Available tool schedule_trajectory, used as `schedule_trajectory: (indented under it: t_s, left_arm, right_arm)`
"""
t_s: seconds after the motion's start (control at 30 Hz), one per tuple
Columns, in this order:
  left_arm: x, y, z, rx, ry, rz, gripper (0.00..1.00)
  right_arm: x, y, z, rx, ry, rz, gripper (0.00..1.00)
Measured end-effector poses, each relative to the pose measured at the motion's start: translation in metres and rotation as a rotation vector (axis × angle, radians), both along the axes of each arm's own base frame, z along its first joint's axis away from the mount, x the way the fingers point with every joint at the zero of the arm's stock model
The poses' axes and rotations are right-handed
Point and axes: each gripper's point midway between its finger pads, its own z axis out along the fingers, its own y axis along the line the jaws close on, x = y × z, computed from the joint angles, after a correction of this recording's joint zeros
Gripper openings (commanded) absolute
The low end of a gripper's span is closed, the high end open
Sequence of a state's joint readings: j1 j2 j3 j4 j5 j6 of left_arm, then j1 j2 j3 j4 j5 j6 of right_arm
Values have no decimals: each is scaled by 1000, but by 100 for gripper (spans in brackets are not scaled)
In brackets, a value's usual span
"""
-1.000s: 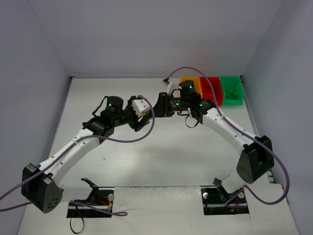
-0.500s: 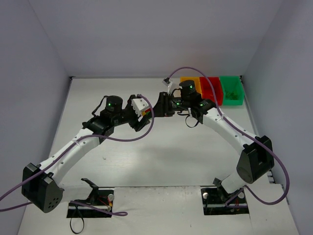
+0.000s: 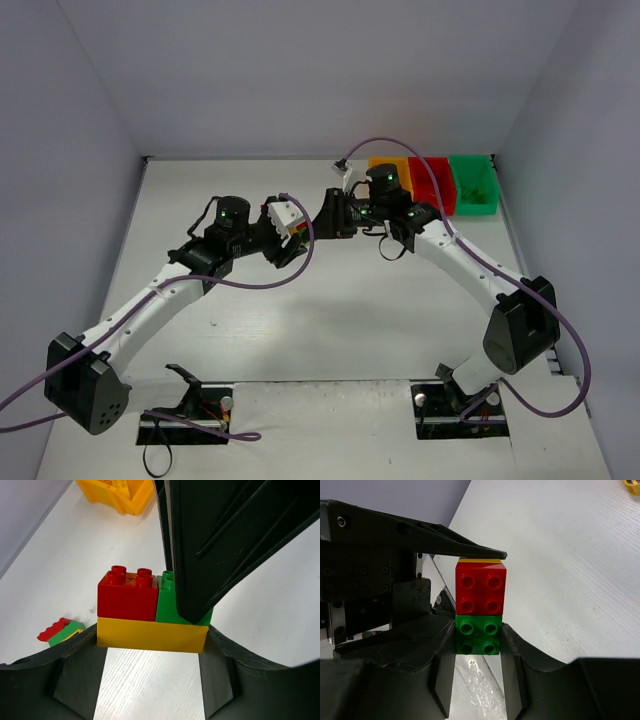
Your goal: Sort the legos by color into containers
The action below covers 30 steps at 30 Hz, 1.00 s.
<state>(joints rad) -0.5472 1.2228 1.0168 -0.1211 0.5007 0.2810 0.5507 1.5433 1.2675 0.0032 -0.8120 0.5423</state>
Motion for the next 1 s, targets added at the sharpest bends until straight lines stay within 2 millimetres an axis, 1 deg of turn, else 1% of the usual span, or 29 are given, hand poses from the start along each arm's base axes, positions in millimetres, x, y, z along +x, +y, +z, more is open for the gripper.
schedule_trajectory:
  t_s: [0.07, 0.1, 0.17, 0.43, 0.63, 0.77, 0.83, 0.9, 0.97, 1.0]
  left_arm:
    - [0, 0, 0, -2, 3, 0, 16]
    - [0, 0, 0, -3, 5, 1, 8]
    - [0, 0, -1, -3, 7, 3, 0]
    - [0, -1, -14, -13, 26, 15, 0]
    - [5, 3, -19, -38, 31, 42, 0]
    - [16, 27, -40, -13, 82, 132, 0]
    - [20, 35, -45, -6, 96, 160, 0]
    - [21, 35, -46, -6, 99, 164, 0]
    - [21, 35, -46, -6, 101, 164, 0]
    - [21, 35, -46, -8, 102, 163, 0]
  right_arm:
    - [0, 0, 0, 0, 4, -1, 0]
    - [0, 0, 0, 0, 5, -2, 0]
    - [0, 0, -1, 0, 6, -2, 0]
    - [-1, -4, -11, -27, 21, -11, 0]
    - [4, -12, -13, -31, 20, -19, 0]
    - [16, -28, -15, -40, 23, -55, 0]
    - [21, -36, -17, -48, 30, -74, 0]
    - [25, -42, -19, -57, 30, -88, 0]
    - [32, -54, -21, -71, 32, -114, 0]
    - [38, -62, -22, -81, 30, -141, 0]
